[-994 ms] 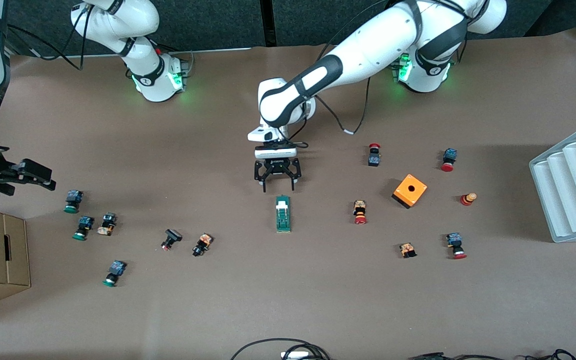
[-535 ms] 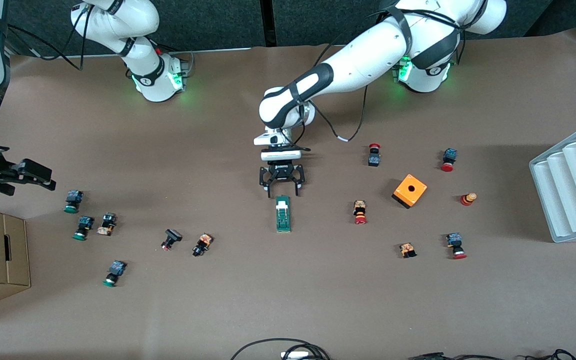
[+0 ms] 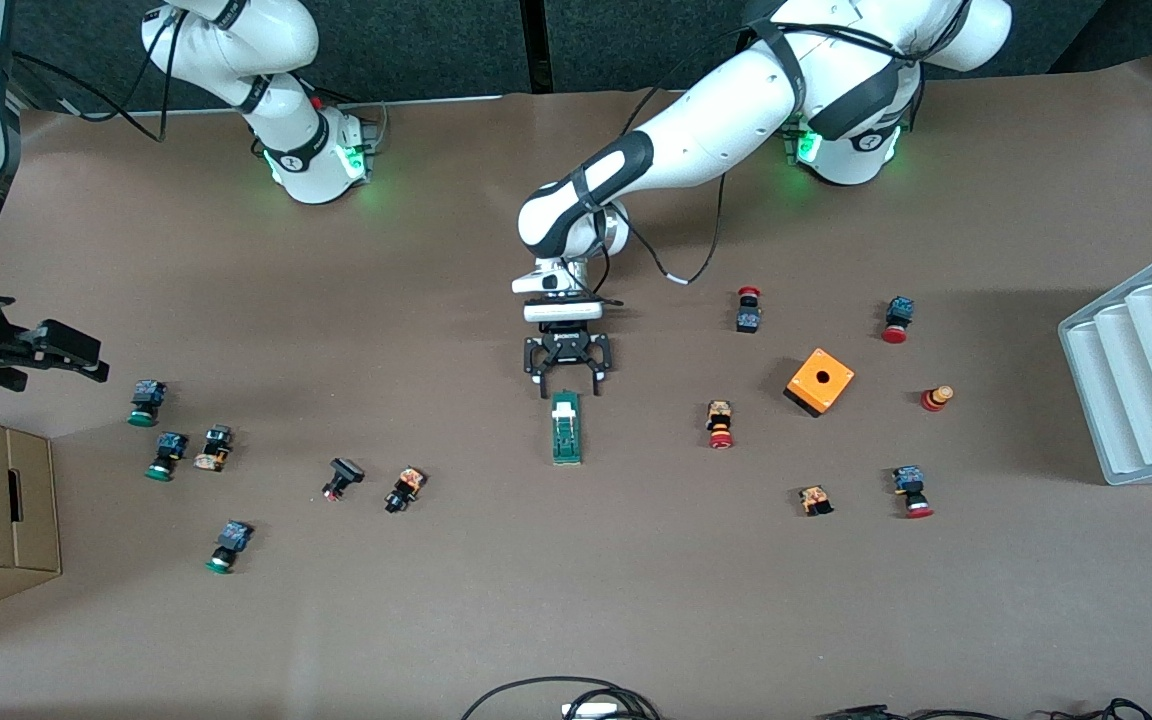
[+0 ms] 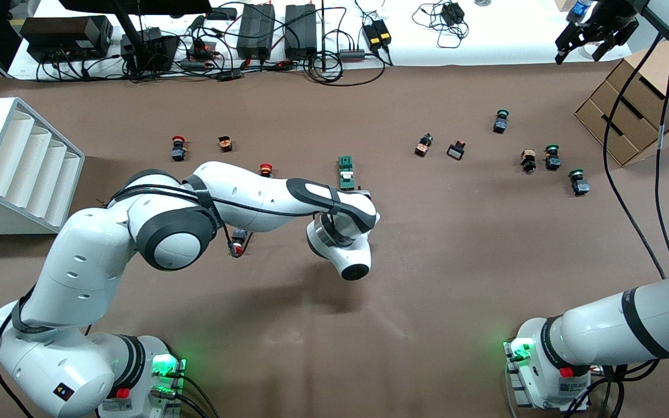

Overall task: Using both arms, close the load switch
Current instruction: 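Lower the left gripper and grasp the green switch body, then reach the right gripper toward the white toggle on the switch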

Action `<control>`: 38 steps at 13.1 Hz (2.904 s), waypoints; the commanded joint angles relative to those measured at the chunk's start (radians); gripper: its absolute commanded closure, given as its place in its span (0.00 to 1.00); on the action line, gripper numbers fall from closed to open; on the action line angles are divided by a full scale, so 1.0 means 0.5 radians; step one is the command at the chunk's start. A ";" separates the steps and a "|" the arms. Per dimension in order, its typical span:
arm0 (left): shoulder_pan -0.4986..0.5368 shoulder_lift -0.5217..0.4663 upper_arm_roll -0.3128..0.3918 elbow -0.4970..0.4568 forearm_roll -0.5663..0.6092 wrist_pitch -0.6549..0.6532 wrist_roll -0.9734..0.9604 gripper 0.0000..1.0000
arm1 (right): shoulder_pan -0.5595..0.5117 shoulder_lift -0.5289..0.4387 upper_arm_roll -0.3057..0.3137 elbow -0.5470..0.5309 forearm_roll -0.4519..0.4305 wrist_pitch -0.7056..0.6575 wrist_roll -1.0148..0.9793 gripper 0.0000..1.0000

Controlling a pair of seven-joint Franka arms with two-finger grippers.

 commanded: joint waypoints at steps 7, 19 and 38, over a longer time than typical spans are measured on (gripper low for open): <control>-0.107 0.045 0.082 0.026 0.108 -0.042 -0.112 0.14 | 0.071 0.193 0.019 0.026 0.219 0.016 0.096 0.00; -0.153 0.054 0.128 0.029 0.134 -0.048 -0.121 0.23 | 0.920 0.616 0.007 0.157 0.403 0.533 2.136 0.00; -0.156 0.048 0.128 0.017 0.127 -0.073 -0.152 0.23 | 1.673 1.399 -0.208 0.213 0.698 1.497 3.610 0.08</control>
